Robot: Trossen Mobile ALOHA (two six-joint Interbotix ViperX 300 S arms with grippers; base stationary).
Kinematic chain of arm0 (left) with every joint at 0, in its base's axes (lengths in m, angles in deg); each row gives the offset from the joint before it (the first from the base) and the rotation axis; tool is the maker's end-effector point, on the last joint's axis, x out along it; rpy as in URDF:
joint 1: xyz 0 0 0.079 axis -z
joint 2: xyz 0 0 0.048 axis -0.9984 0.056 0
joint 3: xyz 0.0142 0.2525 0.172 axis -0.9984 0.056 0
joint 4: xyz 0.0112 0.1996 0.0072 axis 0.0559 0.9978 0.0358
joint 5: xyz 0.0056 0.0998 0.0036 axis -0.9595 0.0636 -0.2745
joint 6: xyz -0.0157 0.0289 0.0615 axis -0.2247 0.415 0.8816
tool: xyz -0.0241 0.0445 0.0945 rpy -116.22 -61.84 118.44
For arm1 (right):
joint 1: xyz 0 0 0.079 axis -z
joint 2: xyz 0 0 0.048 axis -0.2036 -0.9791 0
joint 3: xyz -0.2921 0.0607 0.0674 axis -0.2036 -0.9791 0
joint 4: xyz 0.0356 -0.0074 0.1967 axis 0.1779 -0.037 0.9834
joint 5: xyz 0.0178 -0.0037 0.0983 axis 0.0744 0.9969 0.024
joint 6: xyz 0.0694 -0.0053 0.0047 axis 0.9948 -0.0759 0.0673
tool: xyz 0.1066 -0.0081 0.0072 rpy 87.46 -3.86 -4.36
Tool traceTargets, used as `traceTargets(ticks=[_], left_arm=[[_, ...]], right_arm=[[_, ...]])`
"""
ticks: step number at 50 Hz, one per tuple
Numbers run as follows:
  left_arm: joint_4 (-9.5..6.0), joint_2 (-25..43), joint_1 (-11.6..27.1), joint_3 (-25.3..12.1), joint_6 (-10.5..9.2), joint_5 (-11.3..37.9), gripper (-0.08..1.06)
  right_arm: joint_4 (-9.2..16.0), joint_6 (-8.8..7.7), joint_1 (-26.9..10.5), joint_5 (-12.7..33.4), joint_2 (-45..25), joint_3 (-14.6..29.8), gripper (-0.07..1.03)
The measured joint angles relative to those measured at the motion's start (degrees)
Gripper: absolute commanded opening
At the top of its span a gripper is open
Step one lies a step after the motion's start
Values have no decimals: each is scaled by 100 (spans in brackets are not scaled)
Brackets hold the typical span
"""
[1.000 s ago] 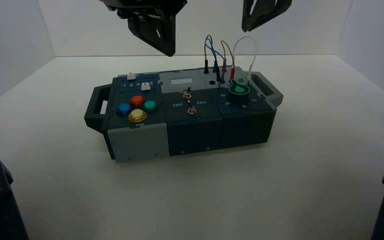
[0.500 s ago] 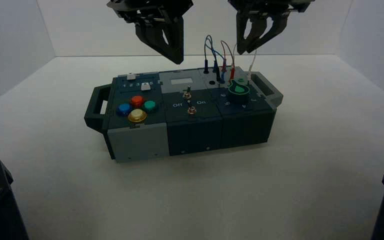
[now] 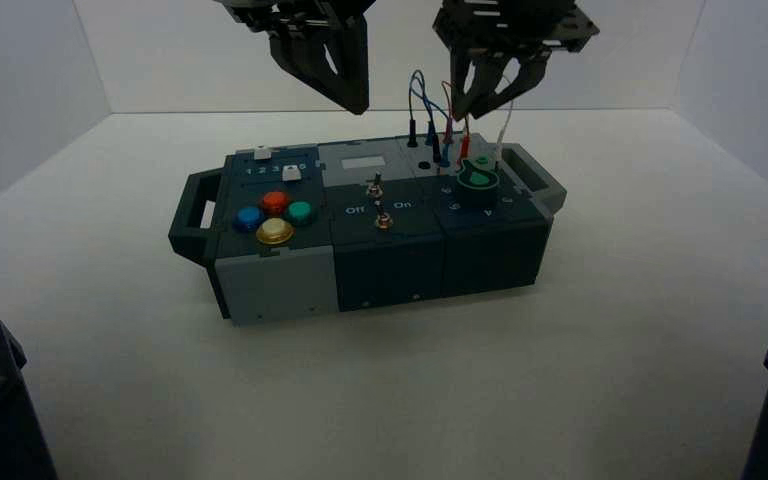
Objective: Pull the blue wire.
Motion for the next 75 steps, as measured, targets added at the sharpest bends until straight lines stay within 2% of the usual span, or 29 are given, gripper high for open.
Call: traceTargets(ticks=[16, 35, 56, 63, 65, 68, 75], left_arm=[[9, -35, 0, 0, 0, 26, -3], [0, -88, 0, -88, 9, 79, -3], [0, -264, 0, -62, -62, 105, -3], [9, -448, -185, 53, -62, 105, -3], [0, -545, -369, 114, -35, 105, -3], [0, -650, -571, 202, 123, 132, -3], [0, -756, -686, 220, 457, 290, -3]], right_arm=[[9, 0, -9, -114, -290, 0, 37], [0, 9, 0, -149, -650, 255, 37], [9, 0, -9, -290, -844, 316, 37], [0, 0, -9, -308, -888, 325, 37], [0, 0, -9, -316, -896, 325, 37], [9, 0, -9, -308, -905, 334, 37], [0, 0, -9, -316, -905, 334, 37]])
